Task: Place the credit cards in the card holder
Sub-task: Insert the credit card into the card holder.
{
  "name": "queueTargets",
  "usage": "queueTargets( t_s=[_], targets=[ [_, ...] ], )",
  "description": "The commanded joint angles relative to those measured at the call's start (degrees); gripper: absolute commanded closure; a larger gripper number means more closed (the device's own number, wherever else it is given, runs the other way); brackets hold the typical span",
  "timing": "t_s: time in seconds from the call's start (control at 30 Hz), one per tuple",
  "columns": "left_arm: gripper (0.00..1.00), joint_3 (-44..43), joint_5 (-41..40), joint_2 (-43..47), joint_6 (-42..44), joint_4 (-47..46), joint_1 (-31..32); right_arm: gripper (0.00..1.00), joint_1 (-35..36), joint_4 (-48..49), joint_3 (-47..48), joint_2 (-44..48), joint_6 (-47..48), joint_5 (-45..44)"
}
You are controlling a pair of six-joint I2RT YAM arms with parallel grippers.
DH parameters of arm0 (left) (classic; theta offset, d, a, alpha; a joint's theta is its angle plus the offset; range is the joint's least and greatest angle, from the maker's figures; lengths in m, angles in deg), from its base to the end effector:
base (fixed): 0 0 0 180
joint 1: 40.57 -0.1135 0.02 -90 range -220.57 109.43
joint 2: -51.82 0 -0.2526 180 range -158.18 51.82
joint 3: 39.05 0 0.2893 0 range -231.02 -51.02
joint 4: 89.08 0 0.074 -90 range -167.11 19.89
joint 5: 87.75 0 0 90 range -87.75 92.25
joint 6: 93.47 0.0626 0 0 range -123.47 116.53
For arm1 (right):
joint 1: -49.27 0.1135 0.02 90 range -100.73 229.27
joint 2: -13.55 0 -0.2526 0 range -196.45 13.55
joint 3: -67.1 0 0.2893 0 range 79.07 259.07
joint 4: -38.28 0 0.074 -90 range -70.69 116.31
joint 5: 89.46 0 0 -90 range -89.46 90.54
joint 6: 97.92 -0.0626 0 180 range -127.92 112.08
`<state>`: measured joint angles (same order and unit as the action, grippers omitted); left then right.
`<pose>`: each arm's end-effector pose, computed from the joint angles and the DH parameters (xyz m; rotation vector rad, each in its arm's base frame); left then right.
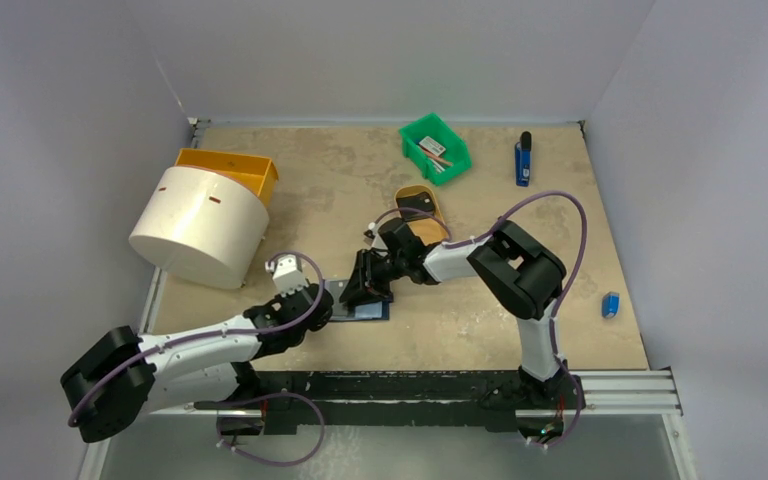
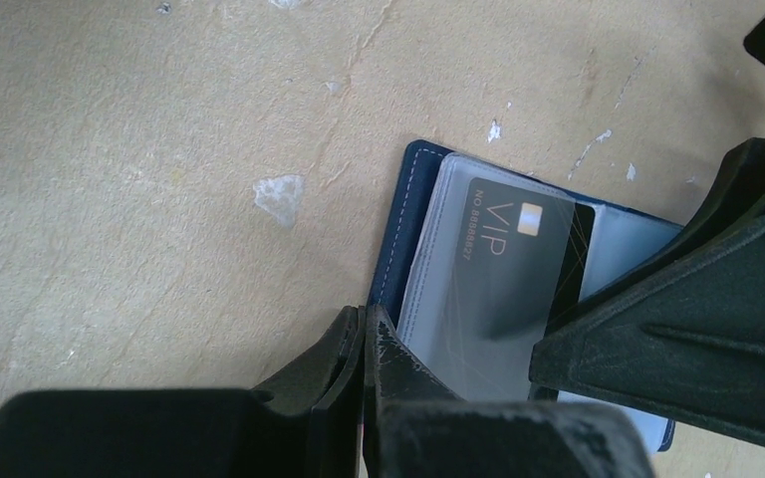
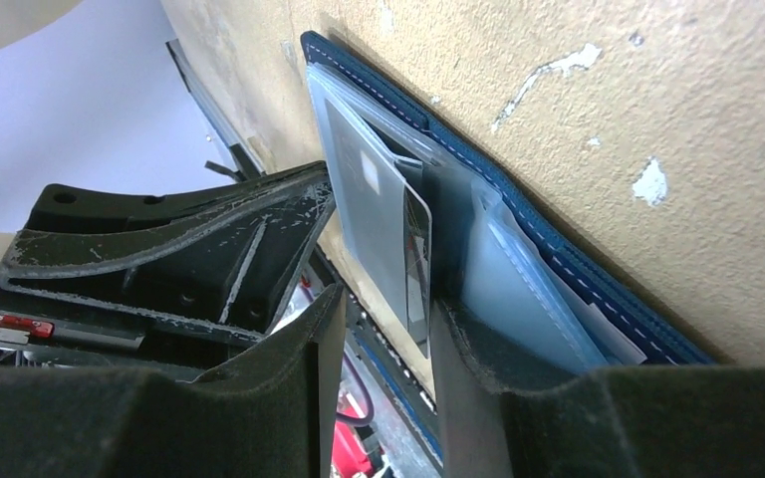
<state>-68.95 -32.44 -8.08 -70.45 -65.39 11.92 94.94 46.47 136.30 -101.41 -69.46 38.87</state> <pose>0.1611 -0.1514 0.0863 -0.5238 2.2522 -0.2894 0.2699 0.3319 0.0602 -0.0832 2.6817 1.5935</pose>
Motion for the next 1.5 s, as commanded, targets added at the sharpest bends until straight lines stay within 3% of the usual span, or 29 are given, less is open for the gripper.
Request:
queueTargets(
  t_s=[0.0,0.23,0.47,0.83,0.93,1.0,1.1,1.47],
  targets=[
    [1.0,1.1,5.8,2.5,1.0,-6.0,0.2,0.62,1.5,0.7,3.3,-0.4,-0.6,-0.2],
    [1.0,2.8,6.6,7.4,2.1,-8.5,0.2,0.62,2.3,-10.7,8.2,-0.4,4.7,-5.2],
    [1.0,1.7,4.7,6.8,1.7,-5.9,0.2,0.61,2.3,-15.8,8.2,1.4,7.2,-7.0],
    [1.0,-1.3,-1.0,10.4,2.4,2.4,0.2,0.43,2.3,-33.0,11.9,11.9,18.3,-21.3],
    [1.0,-3.3,-2.5,10.6,3.1,4.5,0.2,0.43,2.3,-38.0,12.9,15.6,21.7,-29.1],
    [1.0,-4.5,-3.7,11.6,3.5,6.0,0.1,0.43,2.3,-41.3,12.6,18.3,24.2,-38.8],
    [1.0,-5.9,-5.9,13.4,4.0,8.1,0.2,0.43,2.3,-40.8,9.9,20.8,29.1,-48.2],
    [0.98,-7.2,-8.5,14.7,2.9,10.8,0.2,0.43,2.7,-43.7,16.3,11.4,32.9,-49.2]
  ],
)
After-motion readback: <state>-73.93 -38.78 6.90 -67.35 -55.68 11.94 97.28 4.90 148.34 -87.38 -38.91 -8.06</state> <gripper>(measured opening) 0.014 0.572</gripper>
